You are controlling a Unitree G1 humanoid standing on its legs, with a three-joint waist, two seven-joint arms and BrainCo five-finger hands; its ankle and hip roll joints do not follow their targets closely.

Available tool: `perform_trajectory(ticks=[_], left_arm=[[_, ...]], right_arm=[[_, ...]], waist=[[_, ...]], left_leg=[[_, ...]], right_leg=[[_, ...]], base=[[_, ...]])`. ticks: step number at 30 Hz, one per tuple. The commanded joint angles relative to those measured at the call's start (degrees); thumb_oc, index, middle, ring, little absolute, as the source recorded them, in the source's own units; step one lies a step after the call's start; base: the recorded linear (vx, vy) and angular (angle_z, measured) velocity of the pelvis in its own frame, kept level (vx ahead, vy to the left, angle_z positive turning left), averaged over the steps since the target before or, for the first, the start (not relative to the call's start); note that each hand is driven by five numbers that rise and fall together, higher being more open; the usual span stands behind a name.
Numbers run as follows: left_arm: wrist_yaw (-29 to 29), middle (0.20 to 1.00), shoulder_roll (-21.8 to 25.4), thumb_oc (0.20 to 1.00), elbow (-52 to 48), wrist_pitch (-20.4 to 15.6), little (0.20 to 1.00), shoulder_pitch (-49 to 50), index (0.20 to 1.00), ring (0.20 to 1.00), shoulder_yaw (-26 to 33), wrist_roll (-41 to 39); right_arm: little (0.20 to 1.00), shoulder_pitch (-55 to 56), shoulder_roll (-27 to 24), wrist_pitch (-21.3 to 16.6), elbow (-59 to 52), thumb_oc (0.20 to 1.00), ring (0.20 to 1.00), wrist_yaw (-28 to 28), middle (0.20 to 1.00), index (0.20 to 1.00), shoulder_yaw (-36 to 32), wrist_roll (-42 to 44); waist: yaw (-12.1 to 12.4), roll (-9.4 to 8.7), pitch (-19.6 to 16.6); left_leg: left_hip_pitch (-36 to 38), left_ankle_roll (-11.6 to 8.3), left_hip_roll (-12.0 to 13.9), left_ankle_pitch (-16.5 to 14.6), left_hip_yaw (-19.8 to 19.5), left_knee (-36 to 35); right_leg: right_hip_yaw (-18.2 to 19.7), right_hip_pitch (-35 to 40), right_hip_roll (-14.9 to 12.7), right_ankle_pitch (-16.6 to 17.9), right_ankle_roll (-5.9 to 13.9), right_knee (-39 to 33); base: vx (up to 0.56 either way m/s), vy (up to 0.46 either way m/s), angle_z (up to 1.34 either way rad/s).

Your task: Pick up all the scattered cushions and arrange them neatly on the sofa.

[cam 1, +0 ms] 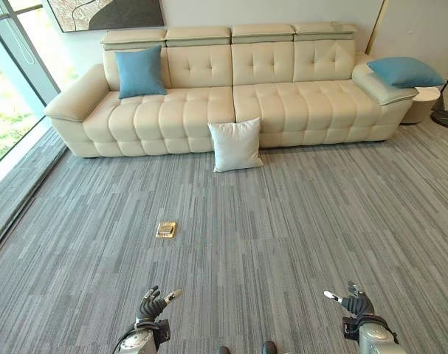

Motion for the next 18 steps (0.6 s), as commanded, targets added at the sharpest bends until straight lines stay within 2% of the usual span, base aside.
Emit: perform_trajectory(ticks=[1,18], left_arm=[[0.08,1.0,0.44,1.0,0.77,-1.15,1.0,-2.92,1.0,1.0,-1.47,2.57],[1.0,1.0,0.71,1.0,0.89,-0.62,1.0,-2.98,1.0,1.0,-1.38,2.7]], right_arm=[[1.0,-2.66,-1.47,-0.76,0.42,1.0,1.0,-0.42,1.0,1.0,-1.24,-1.18],[1.0,-1.66,-0.86,-0.25,0.84,1.0,1.0,-1.07,1.0,1.0,-0.77,-1.34]], waist=[[0.24,-0.45,1.22],[0.08,-0.63,2.45]], left_leg=[[1.51,-2.88,0.38,-5.68,0.71,0.09],[0.4,-3.01,0.39,-5.57,0.14,0.09]], right_leg=[[-1.52,2.96,-2.12,-9.98,4.26,0.07],[-2.18,2.1,-2.17,-10.28,4.39,0.07]], base=[[0.0,0.0,0.0],[0.03,-0.005,0.04]])
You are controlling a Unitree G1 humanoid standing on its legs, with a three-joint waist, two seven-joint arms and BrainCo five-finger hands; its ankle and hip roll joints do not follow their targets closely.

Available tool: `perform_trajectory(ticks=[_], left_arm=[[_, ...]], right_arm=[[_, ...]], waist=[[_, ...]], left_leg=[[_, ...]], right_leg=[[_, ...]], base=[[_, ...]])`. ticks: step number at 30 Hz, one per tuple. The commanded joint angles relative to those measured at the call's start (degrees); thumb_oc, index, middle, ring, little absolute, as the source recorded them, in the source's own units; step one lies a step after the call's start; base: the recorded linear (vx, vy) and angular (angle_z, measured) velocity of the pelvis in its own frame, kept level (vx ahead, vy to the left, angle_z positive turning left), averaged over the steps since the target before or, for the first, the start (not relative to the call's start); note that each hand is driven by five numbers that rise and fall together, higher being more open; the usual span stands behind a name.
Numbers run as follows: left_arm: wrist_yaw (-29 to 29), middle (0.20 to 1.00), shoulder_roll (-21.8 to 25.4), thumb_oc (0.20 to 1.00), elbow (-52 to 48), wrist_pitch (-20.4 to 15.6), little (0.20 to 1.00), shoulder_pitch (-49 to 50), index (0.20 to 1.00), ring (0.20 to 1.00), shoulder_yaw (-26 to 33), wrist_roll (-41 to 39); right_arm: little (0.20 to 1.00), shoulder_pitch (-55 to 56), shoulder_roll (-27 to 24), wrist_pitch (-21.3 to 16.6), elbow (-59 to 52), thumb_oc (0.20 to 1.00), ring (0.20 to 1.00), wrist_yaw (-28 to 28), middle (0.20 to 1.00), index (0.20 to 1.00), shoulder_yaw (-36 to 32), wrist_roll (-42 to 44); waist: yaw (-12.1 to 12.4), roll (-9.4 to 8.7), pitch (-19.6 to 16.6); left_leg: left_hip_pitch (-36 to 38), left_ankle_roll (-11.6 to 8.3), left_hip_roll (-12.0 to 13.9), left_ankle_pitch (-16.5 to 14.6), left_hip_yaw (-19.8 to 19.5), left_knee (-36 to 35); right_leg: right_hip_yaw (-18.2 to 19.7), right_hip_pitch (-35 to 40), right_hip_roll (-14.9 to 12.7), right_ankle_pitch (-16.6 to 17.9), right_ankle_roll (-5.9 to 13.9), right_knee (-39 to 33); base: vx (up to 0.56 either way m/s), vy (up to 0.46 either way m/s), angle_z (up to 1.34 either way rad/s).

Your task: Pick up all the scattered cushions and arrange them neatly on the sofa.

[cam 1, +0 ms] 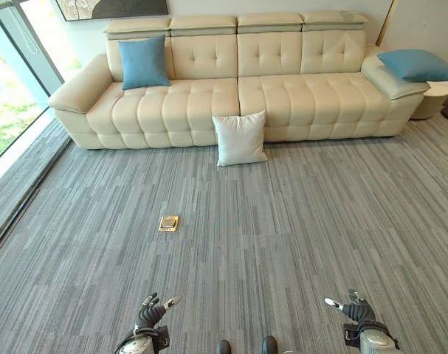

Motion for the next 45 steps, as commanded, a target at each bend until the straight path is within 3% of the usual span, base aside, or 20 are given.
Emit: perform_trajectory(ticks=[1,13,16,17,18,19,20,21,23,24,26,27,30,31,34,38,40,41,42,45], left_arm=[[1.58,1.0,0.91,1.0,1.05,-1.14,1.0,-4.73,1.0,1.0,-1.67,2.81],[3.72,1.0,-0.05,1.0,5.16,-1.01,1.0,-6.07,1.0,1.0,-2.43,3.5],[4.68,1.0,-0.12,1.0,7.68,-1.03,1.0,-6.74,1.0,1.0,-2.31,3.54],[5.28,1.0,-0.02,1.0,7.11,-1.15,1.0,-6.66,1.0,1.0,-1.94,3.14],[5.29,1.0,-0.02,1.0,7.1,-1.14,1.0,-6.65,1.0,1.0,-1.94,3.14],[5.44,1.0,-0.08,1.0,7.24,-1.02,1.0,-6.72,1.0,1.0,-1.69,3.03],[6.03,1.0,0.17,1.0,6.19,-1.19,1.0,-6.78,1.0,1.0,-1.11,2.4],[6.03,1.0,0.17,1.0,6.17,-1.17,1.0,-6.79,1.0,1.0,-1.1,2.41],[6.2,1.0,0.46,1.0,4.96,-1.32,1.0,-6.75,1.0,1.0,-1.09,2.52],[6.07,1.0,0.33,1.0,4.81,-1.27,1.0,-6.85,1.0,1.0,-0.92,2.46],[6.06,1.0,0.22,1.0,3.98,-1.74,1.0,-7.21,1.0,1.0,-0.8,2.38],[5.95,1.0,0.17,1.0,4.33,-2.04,1.0,-8.21,1.0,1.0,-0.52,1.75],[5.93,1.0,0.29,1.0,5.56,-1.72,1.0,-9.35,1.0,1.0,-0.29,1.85],[5.64,1.0,-0.41,1.0,6.16,-1.7,1.0,-9.02,1.0,1.0,-0.78,1.82],[5.25,1.0,-1.69,1.0,7.64,-1.96,1.0,-8.96,1.0,1.0,-1.4,0.33],[4.8,1.0,-1.89,1.0,6.65,-1.93,1.0,-9.17,1.0,1.0,-2.37,0.1],[4.83,1.0,-1.73,1.0,6.57,-1.97,1.0,-9.25,1.0,1.0,-2.81,0.2],[4.78,1.0,-1.58,1.0,6.36,-1.67,1.0,-9.18,1.0,1.0,-2.75,0.61],[4.79,1.0,-1.57,1.0,6.35,-1.66,1.0,-9.16,1.0,1.0,-2.75,0.61],[4.63,1.0,-1.34,1.0,6.48,-1.37,1.0,-8.92,1.0,1.0,-2.71,0.98]], right_arm=[[1.0,-3.45,-0.88,-1.37,0.34,1.0,1.0,-1.46,1.0,1.0,-0.62,-1.09],[1.0,-5.87,-0.19,-1.42,-0.46,1.0,1.0,-2.36,1.0,1.0,1.03,-0.4],[1.0,-6.15,-0.13,-1.73,-0.84,1.0,1.0,-2.27,1.0,1.0,1.33,-0.08],[1.0,-5.79,0.16,-2.08,-1.28,1.0,1.0,-2.29,1.0,1.0,1.14,0.12],[1.0,-5.78,0.16,-2.08,-1.29,1.0,1.0,-2.3,1.0,1.0,1.14,0.12],[1.0,-5.62,0.37,-2.11,-1.48,1.0,1.0,-2.3,1.0,1.0,1.11,0.07],[1.0,-5.57,0.41,-2.14,-2.03,1.0,1.0,-2.24,1.0,1.0,1.43,-0.48],[1.0,-5.59,0.41,-2.13,-2.04,1.0,1.0,-2.25,1.0,1.0,1.44,-0.49],[1.0,-5.61,0.3,-2.02,-2.33,1.0,1.0,-2.54,1.0,1.0,1.69,-1.15],[1.0,-5.68,0.41,-1.87,-2.09,1.0,1.0,-2.69,1.0,1.0,1.56,-1.31],[1.0,-6.05,0.4,-1.8,-1.07,1.0,1.0,-2.74,1.0,1.0,1.28,-1.14],[1.0,-6.54,0.27,-1.93,0.05,1.0,1.0,-2.97,1.0,1.0,1.22,-0.71],[1.0,-6.0,0.0,-1.35,-0.3,1.0,1.0,-3.44,1.0,1.0,0.91,-0.79],[1.0,-5.24,0.32,-1.45,-0.18,1.0,1.0,-2.79,1.0,1.0,1.2,-0.79],[1.0,-4.4,-0.79,-2.32,-1.03,1.0,1.0,-2.66,1.0,1.0,0.49,0.86],[1.0,-4.11,-1.81,-2.97,-1.49,1.0,1.0,-2.73,1.0,1.0,0.16,2.16],[1.0,-4.03,-2.14,-3.07,-1.69,1.0,1.0,-2.83,1.0,1.0,0.1,2.42],[1.0,-3.75,-2.02,-2.62,-1.04,1.0,1.0,-2.93,1.0,1.0,-0.06,2.36],[1.0,-3.74,-2.01,-2.62,-1.04,1.0,1.0,-2.93,1.0,1.0,-0.05,2.36],[1.0,-3.72,-1.89,-2.4,-0.01,1.0,1.0,-3.29,1.0,1.0,-0.23,2.68]], waist=[[0.06,-0.65,2.72],[0.23,-1.03,4.26],[0.12,-0.95,4.39],[-0.19,-0.8,4.76],[-0.17,-0.85,4.71],[-0.31,-0.82,5.04],[-0.63,-0.94,6.86],[-0.53,-1.09,6.83],[-0.76,-0.77,8.34],[-0.63,-0.74,8.48],[-0.41,-0.49,8.68],[-0.5,-0.55,9.06],[-1.81,-0.86,7.74],[-1.88,-0.51,6.36],[-2.86,1.26,4.12],[-3.01,1.06,5.23],[-2.38,0.26,6.34],[-2.02,-0.76,6.84],[-1.98,-0.74,6.88],[-1.35,-2.45,7.18]], left_leg=[[1.76,-2.88,0.43,-5.52,1.3,0.09],[-1.56,-1.18,-0.56,-6.01,1.72,0.09],[-1.26,-0.09,-0.8,-6.43,1.31,0.09],[-0.47,0.87,-1.19,-6.94,0.89,0.09],[-0.55,0.89,-1.25,-6.93,0.92,0.09],[-0.16,1.34,-1.53,-7.18,0.75,0.09],[1.19,2.58,-2.42,-7.93,0.75,0.09],[1.11,2.64,-2.61,-7.91,0.87,0.09],[2.27,3.1,-2.93,-8.4,1.15,0.09],[2.72,2.87,-3.03,-8.66,1.26,0.09],[4.41,2.08,-2.53,-9.37,2.07,0.09],[6.13,1.4,-2.43,-10.26,2.02,0.09],[8.61,-0.34,-1.92,-11.96,1.72,0.09],[9.72,-1.12,-1.16,-11.44,1.17,0.09],[9.44,-3.35,0.91,-5.3,0.43,3.97],[2.07,-7.5,0.87,2.54,0.24,23.54],[-1.05,-7.35,0.46,3.06,0.34,29.94],[-4.6,-5.85,1.57,0.83,2.6,30.91],[-4.52,-5.83,1.6,0.73,2.65,30.96],[-9.51,-3.53,0.32,-4.62,3.54,23.71]], right_leg=[[-0.98,2.99,-2.11,-9.98,4.51,0.07],[-0.64,0.19,-2.76,-9.47,4.52,0.08],[0.2,-2.78,-3.27,-11.92,4.49,6.96],[0.45,-6.01,-3.72,-12.47,5.43,14.54],[0.5,-6.29,-3.8,-12.68,5.45,14.97],[0.73,-9.0,-4.26,-12.07,5.95,20.27],[1.31,-14.68,-5.75,-6.5,6.76,31.97],[1.52,-15.03,-5.91,-6.68,6.83,32.45],[1.99,-18.92,-6.68,-5.39,6.74,40.07],[2.28,-20.49,-6.34,-6.59,6.37,40.44],[0.55,-21.55,-5.04,-8.21,6.31,32.62],[-1.46,-21.05,-3.62,-5.89,7.15,20.31],[-1.2,-18.77,-1.4,-1.52,8.49,5.38],[-1.41,-16.78,-1.04,-2.15,7.05,6.14],[-1.83,-13.34,0.68,-4.25,4.55,5.74],[-1.87,-6.53,1.25,-8.16,1.27,4.1],[-1.54,-4.45,1.12,-9.01,0.43,3.92],[-1.4,-2.65,0.3,-9.72,0.13,3.69],[-1.36,-2.59,0.33,-9.79,0.15,3.74],[-1.26,0.15,-0.95,-10.08,0.75,2.14]], base=[[0.0,0.0,0.0],[0.07,0.05,-0.01],[0.07,0.131,-0.01],[0.05,0.157,0.01],[0.02,0.166,0.0],[-0.04,0.181,0.01],[-0.04,0.183,-0.09],[-0.04,0.178,-0.18],[0.04,0.109,-0.06],[0.15,0.07,-0.02],[0.24,-0.029,-0.18],[0.32,-0.115,-0.08],[0.52,-0.202,0.04],[0.78,-0.288,0.29],[0.64,-0.292,0.46],[0.44,-0.256,0.39],[0.3,-0.194,0.05],[0.26,-0.158,0.09],[0.22,-0.129,0.2],[0.21,-0.057,-0.02]])
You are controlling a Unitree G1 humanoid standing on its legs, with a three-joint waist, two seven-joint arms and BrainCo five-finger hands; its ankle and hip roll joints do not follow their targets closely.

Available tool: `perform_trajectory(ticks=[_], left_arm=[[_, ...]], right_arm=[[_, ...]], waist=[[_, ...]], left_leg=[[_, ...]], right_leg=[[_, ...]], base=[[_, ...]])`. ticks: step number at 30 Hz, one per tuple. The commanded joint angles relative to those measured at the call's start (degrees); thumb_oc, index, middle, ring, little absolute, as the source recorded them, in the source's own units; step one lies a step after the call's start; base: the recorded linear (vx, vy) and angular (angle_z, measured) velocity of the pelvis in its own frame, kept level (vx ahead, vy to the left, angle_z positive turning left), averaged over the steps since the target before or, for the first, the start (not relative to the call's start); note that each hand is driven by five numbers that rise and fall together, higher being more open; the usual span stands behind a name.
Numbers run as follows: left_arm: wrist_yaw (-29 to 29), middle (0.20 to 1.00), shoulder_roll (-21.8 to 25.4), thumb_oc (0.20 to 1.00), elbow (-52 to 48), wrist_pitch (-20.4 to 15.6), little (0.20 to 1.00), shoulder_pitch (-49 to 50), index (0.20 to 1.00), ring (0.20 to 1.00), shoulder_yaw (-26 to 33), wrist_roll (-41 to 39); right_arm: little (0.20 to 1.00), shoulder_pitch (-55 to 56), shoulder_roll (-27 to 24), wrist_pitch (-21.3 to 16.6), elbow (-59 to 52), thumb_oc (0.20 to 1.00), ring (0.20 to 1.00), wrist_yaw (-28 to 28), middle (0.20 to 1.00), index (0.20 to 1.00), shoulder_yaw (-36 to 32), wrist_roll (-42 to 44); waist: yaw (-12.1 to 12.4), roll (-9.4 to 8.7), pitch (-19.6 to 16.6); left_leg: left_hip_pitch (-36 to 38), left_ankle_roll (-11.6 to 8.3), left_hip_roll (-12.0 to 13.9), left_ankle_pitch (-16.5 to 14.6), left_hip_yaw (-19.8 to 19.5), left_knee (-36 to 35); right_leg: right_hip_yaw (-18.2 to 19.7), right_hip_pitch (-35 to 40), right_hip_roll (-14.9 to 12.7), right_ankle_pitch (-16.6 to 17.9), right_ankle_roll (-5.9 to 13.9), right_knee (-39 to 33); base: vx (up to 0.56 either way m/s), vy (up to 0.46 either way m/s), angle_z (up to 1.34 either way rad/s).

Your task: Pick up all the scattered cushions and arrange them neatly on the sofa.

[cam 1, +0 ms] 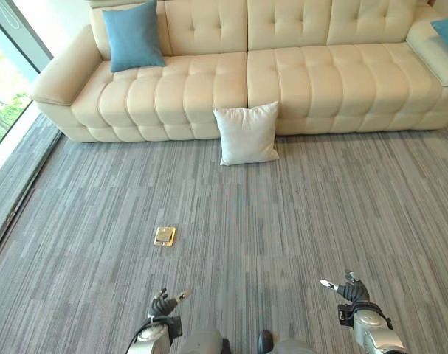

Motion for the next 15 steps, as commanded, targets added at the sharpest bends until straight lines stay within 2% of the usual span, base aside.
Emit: perform_trajectory(ticks=[1,2,4,5,8,9,10,12,15], left_arm=[[0.22,1.0,2.38,1.0,-2.14,-0.61,1.0,0.38,1.0,1.0,-0.57,-0.46],[0.23,1.0,2.38,1.0,-2.17,-0.6,1.0,0.43,1.0,1.0,-0.57,-0.46],[0.29,1.0,2.37,1.0,-2.32,-0.1,1.0,1.19,1.0,1.0,-0.69,0.07],[0.13,1.0,2.38,1.0,-2.03,0.27,1.0,1.57,1.0,1.0,-0.56,0.74],[0.19,1.0,2.57,1.0,-2.0,0.33,1.0,1.82,1.0,1.0,-0.45,0.84],[0.38,1.0,2.74,1.0,-1.82,0.32,1.0,2.51,1.0,1.0,0.28,0.55],[0.4,1.0,2.63,1.0,-1.35,0.29,1.0,2.58,1.0,1.0,0.41,0.54],[0.65,1.0,2.48,1.0,-0.07,0.23,1.0,2.51,1.0,1.0,0.26,0.62],[0.44,1.0,2.73,1.0,0.32,0.21,1.0,2.49,1.0,1.0,0.02,1.12]], right_arm=[[1.0,1.14,-1.24,-0.64,-1.91,1.0,1.0,-0.76,1.0,1.0,-1.94,1.19],[1.0,1.18,-1.24,-0.64,-1.92,1.0,1.0,-0.76,1.0,1.0,-1.93,1.19],[1.0,1.59,-1.21,-0.29,-2.0,1.0,1.0,-0.65,1.0,1.0,-1.49,0.2],[1.0,1.55,-1.26,-0.03,-2.16,1.0,1.0,-0.56,1.0,1.0,-1.02,-0.79],[1.0,1.44,-1.27,0.11,-2.04,1.0,1.0,-0.6,1.0,1.0,-1.0,-1.09],[1.0,1.3,-0.85,0.51,-2.1,1.0,1.0,-0.17,1.0,1.0,-0.74,-1.58],[1.0,1.32,-0.63,0.44,-2.41,1.0,1.0,-0.09,1.0,1.0,-0.71,-1.99],[1.0,1.0,0.21,0.58,-2.64,1.0,1.0,0.07,1.0,1.0,-0.31,-2.27],[1.0,1.13,1.12,0.27,-2.37,1.0,1.0,0.59,1.0,1.0,-0.17,-1.73]], waist=[[0.68,-3.31,1.73],[0.65,-3.42,1.75],[0.72,-2.7,1.28],[0.42,-2.15,0.98],[0.38,-2.14,0.73],[0.83,-1.95,-0.19],[0.78,-2.0,-0.76],[0.84,-2.47,-2.19],[0.8,-3.15,-3.12]], left_leg=[[3.53,-2.31,-3.71,-7.31,1.16,-13.98],[3.94,-2.29,-3.85,-7.0,1.16,-14.64],[3.11,-3.13,-3.38,-1.7,-0.97,-24.66],[0.6,-4.59,-3.81,0.53,-2.48,-29.47],[-0.56,-5.32,-3.96,0.88,-2.24,-29.47],[1.05,-5.25,-3.67,1.21,-2.03,-29.47],[1.46,-5.4,-3.66,1.55,-1.84,-29.47],[3.55,-4.16,-4.1,0.47,-0.63,-29.47],[5.21,-2.98,-4.36,-0.82,0.4,-29.47]], right_leg=[[1.13,9.05,-1.58,2.66,3.89,-22.48],[1.12,9.15,-1.71,2.57,3.93,-22.45],[0.75,10.4,-1.11,1.97,3.85,-22.53],[0.64,12.3,-0.66,1.63,4.04,-23.24],[0.85,13.07,-0.57,1.63,4.2,-23.67],[2.35,14.44,-0.39,1.12,4.84,-23.69],[2.2,15.4,-0.65,0.9,5.26,-24.17],[3.21,16.03,-2.28,0.06,6.32,-22.58],[4.04,15.49,-3.17,-0.29,7.12,-19.67]], base=[[0.23,-0.006,-0.21],[0.23,0.021,-0.06],[0.27,0.059,0.06],[0.27,0.079,0.15],[0.24,0.092,0.14],[0.36,0.156,-0.23],[0.49,0.244,-0.46],[0.42,0.246,-0.47],[0.28,0.163,-0.26]])
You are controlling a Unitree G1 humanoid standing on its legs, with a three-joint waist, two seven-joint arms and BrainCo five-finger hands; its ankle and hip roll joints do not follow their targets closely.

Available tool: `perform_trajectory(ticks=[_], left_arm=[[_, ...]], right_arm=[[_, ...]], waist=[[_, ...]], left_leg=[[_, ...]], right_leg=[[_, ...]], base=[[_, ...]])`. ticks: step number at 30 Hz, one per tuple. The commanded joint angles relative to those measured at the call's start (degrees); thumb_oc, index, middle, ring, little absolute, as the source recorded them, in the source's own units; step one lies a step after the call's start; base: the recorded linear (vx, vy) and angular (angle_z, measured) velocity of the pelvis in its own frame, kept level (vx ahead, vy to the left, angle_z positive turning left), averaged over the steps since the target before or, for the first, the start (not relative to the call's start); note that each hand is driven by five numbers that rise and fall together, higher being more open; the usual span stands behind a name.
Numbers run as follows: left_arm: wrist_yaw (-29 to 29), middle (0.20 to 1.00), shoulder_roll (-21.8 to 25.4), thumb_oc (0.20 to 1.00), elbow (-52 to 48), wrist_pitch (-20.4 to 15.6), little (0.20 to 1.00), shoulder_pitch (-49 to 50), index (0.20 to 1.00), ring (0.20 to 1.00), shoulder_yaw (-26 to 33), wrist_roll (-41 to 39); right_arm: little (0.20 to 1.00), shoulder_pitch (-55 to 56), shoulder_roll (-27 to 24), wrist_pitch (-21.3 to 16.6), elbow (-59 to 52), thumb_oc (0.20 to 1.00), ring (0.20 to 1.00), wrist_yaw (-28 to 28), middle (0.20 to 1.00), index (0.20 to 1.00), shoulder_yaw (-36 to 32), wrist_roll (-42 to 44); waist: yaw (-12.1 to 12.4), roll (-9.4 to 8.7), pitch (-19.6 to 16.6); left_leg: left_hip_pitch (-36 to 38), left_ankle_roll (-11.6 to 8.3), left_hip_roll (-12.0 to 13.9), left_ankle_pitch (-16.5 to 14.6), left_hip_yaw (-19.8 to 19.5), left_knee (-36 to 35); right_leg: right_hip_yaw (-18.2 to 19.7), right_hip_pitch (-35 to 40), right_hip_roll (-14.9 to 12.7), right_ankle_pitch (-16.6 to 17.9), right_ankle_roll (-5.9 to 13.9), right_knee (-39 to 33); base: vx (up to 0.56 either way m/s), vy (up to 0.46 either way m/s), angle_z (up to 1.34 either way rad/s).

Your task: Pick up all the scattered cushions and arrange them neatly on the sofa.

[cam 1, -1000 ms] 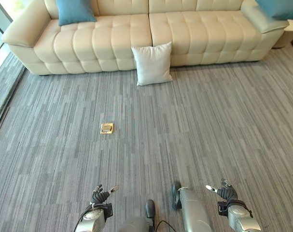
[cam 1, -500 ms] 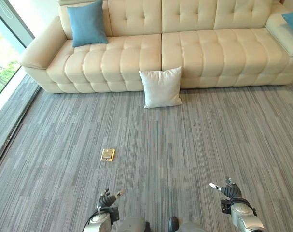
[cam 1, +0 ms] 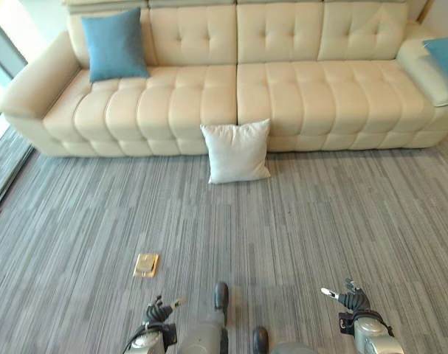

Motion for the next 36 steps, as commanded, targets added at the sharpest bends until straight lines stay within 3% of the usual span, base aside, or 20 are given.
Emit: perform_trajectory(ticks=[1,3,5,7,10,11,13,15,16,17,18,21,22,24,25,26,28,31,35,36], left_arm=[[0.39,1.0,1.77,1.0,-0.96,-1.4,1.0,-1.98,1.0,1.0,-0.09,0.87],[0.51,1.0,2.25,1.0,-0.63,-1.13,1.0,-2.42,1.0,1.0,-0.34,0.79],[0.83,1.0,2.44,1.0,-0.43,-0.81,1.0,-3.09,1.0,1.0,-0.3,0.82],[1.09,1.0,2.93,1.0,-1.59,-0.85,1.0,-3.31,1.0,1.0,-0.14,0.7],[1.03,1.0,2.98,1.0,-2.16,-0.85,1.0,-3.31,1.0,1.0,-0.12,0.63],[0.92,1.0,2.97,1.0,-2.66,-0.93,1.0,-3.28,1.0,1.0,-0.01,0.46],[0.65,1.0,3.05,1.0,-3.12,-1.04,1.0,-3.44,1.0,1.0,0.34,-0.3],[0.61,1.0,2.88,1.0,-3.65,-1.08,1.0,-3.55,1.0,1.0,0.43,-0.55],[0.61,1.0,2.87,1.0,-3.65,-1.08,1.0,-3.55,1.0,1.0,0.43,-0.55],[0.54,1.0,2.87,1.0,-4.5,-1.01,1.0,-3.79,1.0,1.0,0.93,-0.47],[0.58,1.0,2.89,1.0,-4.74,-1.09,1.0,-3.91,1.0,1.0,1.14,-0.3],[-0.12,1.0,2.22,1.0,-5.55,-1.4,1.0,-4.26,1.0,1.0,0.42,0.5],[0.1,1.0,1.65,1.0,-5.76,-1.66,1.0,-4.28,1.0,1.0,0.0,0.25],[0.1,1.0,1.64,1.0,-5.77,-1.66,1.0,-4.27,1.0,1.0,0.0,0.25],[-0.02,1.0,1.13,1.0,-5.8,-1.76,1.0,-4.45,1.0,1.0,-0.28,-0.53],[-0.02,1.0,1.12,1.0,-5.8,-1.76,1.0,-4.45,1.0,1.0,-0.28,-0.53],[0.05,1.0,1.11,1.0,-6.21,-2.25,1.0,-4.68,1.0,1.0,-0.92,-1.76],[0.46,1.0,1.19,1.0,-6.45,-2.34,1.0,-4.8,1.0,1.0,-0.86,-2.52],[0.61,1.0,1.39,1.0,-6.03,-1.96,1.0,-4.53,1.0,1.0,-0.69,-2.94],[0.69,1.0,1.5,1.0,-5.94,-1.65,1.0,-3.89,1.0,1.0,-0.77,-2.57]], right_arm=[[1.0,-0.58,0.47,-1.36,-2.11,1.0,1.0,0.39,1.0,1.0,-0.52,-0.63],[1.0,-0.9,1.24,-0.88,-1.53,1.0,1.0,0.73,1.0,1.0,0.75,-1.8],[1.0,-1.52,1.67,-0.58,-1.41,1.0,1.0,0.73,1.0,1.0,1.33,-2.38],[1.0,-2.2,1.56,-0.48,-1.99,1.0,1.0,0.63,1.0,1.0,1.43,-2.94],[1.0,-2.23,1.75,-0.48,-1.8,1.0,1.0,0.27,1.0,1.0,1.2,-2.85],[1.0,-2.33,1.74,-0.38,-1.49,1.0,1.0,0.21,1.0,1.0,1.07,-2.79],[1.0,-2.57,1.66,-0.2,-1.01,1.0,1.0,0.04,1.0,1.0,0.59,-2.28],[1.0,-2.62,1.83,-0.19,-0.45,1.0,1.0,-0.09,1.0,1.0,0.5,-2.06],[1.0,-2.62,1.82,-0.19,-0.45,1.0,1.0,-0.09,1.0,1.0,0.5,-2.06],[1.0,-2.36,1.77,0.01,-0.05,1.0,1.0,-0.2,1.0,1.0,0.32,-1.93],[1.0,-2.21,1.79,0.11,-0.09,1.0,1.0,-0.22,1.0,1.0,0.19,-2.11],[1.0,-0.97,1.76,0.01,0.54,1.0,1.0,-0.17,1.0,1.0,-0.13,-1.93],[1.0,-0.7,1.38,-0.26,1.38,1.0,1.0,-0.2,1.0,1.0,-0.45,-1.22],[1.0,-0.71,1.36,-0.27,1.4,1.0,1.0,-0.2,1.0,1.0,-0.45,-1.22],[1.0,-0.86,0.74,-0.52,2.13,1.0,1.0,-0.1,1.0,1.0,-0.79,-0.53],[1.0,-0.87,0.74,-0.52,2.13,1.0,1.0,-0.1,1.0,1.0,-0.79,-0.53],[1.0,-1.24,-0.19,-1.47,1.38,1.0,1.0,-0.14,1.0,1.0,-1.06,1.16],[1.0,-1.4,-0.51,-1.27,1.24,1.0,1.0,-0.39,1.0,1.0,-1.04,1.09],[1.0,-1.6,-0.63,-0.68,1.81,1.0,1.0,-0.87,1.0,1.0,-0.79,1.06],[1.0,-1.2,-0.57,-0.63,1.6,1.0,1.0,-0.78,1.0,1.0,-0.47,0.81]], waist=[[0.44,-2.11,-1.82],[0.71,-2.85,-2.43],[0.71,-2.86,-1.74],[0.64,-2.76,0.44],[0.33,-2.14,1.2],[0.27,-1.75,1.45],[0.4,-0.54,2.39],[0.44,-0.64,2.68],[0.44,-0.62,2.72],[0.3,-1.43,2.53],[0.19,-1.6,2.57],[-0.31,-1.48,1.21],[-0.67,-0.56,-0.06],[-0.73,-0.52,0.01],[-0.96,0.01,-0.17],[-0.98,0.01,-0.17],[-0.61,-0.49,0.99],[-0.1,-0.97,1.78],[1.01,-2.53,2.62],[1.18,-2.72,2.48]], left_leg=[[2.83,-3.4,-0.43,-5.5,0.82,-0.04],[5.6,-0.99,-1.29,-8.29,1.65,-0.04],[7.54,0.22,-1.72,-9.68,2.17,-0.04],[9.94,1.91,-2.59,-11.05,2.88,-0.04],[11.16,2.0,-2.37,-12.16,2.97,-0.04],[11.69,1.85,-2.09,-12.52,3.2,-0.04],[13.05,1.12,-0.9,-13.37,4.33,-0.04],[13.95,0.52,-0.95,-13.86,4.59,-0.04],[13.99,0.52,-0.93,-13.87,4.59,-0.04],[14.88,-0.09,-1.44,-14.48,5.0,-0.04],[15.61,-0.48,-1.39,-14.9,5.12,-0.04],[18.91,-0.81,-1.32,-16.83,3.82,-0.04],[20.85,-1.58,-0.18,-15.83,3.39,0.43],[20.96,-1.6,-0.15,-15.8,3.33,0.35],[19.31,-3.33,0.87,-14.04,3.5,7.35],[19.29,-3.33,0.87,-14.05,3.48,7.38],[12.46,-6.66,0.93,-7.67,3.23,24.3],[8.77,-6.98,1.87,-6.7,3.55,31.02],[3.35,-4.26,1.94,-10.61,3.97,26.18],[3.36,-3.34,1.39,-11.87,3.24,16.83]], right_leg=[[-1.03,0.31,-4.1,-4.43,5.29,4.4],[-0.78,-2.13,-5.49,-4.32,6.72,12.68],[-0.27,-6.61,-6.51,-1.13,7.6,22.8],[-1.45,-13.26,-9.09,7.25,8.37,36.37],[-2.26,-16.71,-9.48,5.67,7.31,39.35],[-2.72,-18.53,-9.0,4.02,6.94,38.39],[-5.36,-20.51,-7.24,1.47,6.5,27.75],[-4.07,-20.91,-4.34,3.64,7.6,15.27],[-4.08,-20.82,-4.31,3.69,7.6,15.17],[-3.36,-21.29,-3.02,7.04,8.93,5.45],[-4.14,-20.89,-2.52,8.59,9.47,1.05],[-5.18,-18.71,-2.1,8.56,8.41,-0.2],[-5.37,-16.76,-1.43,7.34,7.15,0.77],[-5.44,-16.69,-1.41,7.27,7.14,0.82],[-6.53,-14.73,-1.66,5.62,5.92,1.58],[-6.54,-14.73,-1.66,5.62,5.92,1.58],[-7.0,-9.85,-1.93,2.71,3.38,1.37],[-7.29,-8.41,-2.03,1.12,2.23,1.76],[-7.41,-5.14,-3.2,-0.24,2.02,0.89],[-7.58,-4.29,-3.36,-0.93,2.36,0.6]], base=[[0.3,0.192,-0.19],[0.32,0.237,-0.16],[0.16,0.196,-0.17],[0.1,0.203,-0.1],[0.12,0.112,-0.13],[0.21,0.066,0.0],[0.23,-0.008,-0.25],[0.18,-0.068,-0.28],[0.27,-0.103,-0.29],[0.3,-0.12,-0.26],[0.67,-0.268,-0.18],[0.49,-0.192,0.15],[0.47,-0.178,0.44],[0.28,-0.119,0.26],[0.22,-0.111,0.33],[0.46,-0.255,0.38],[0.38,-0.254,0.26],[0.2,-0.158,0.06],[0.25,-0.108,0.16],[0.26,-0.023,0.18]])
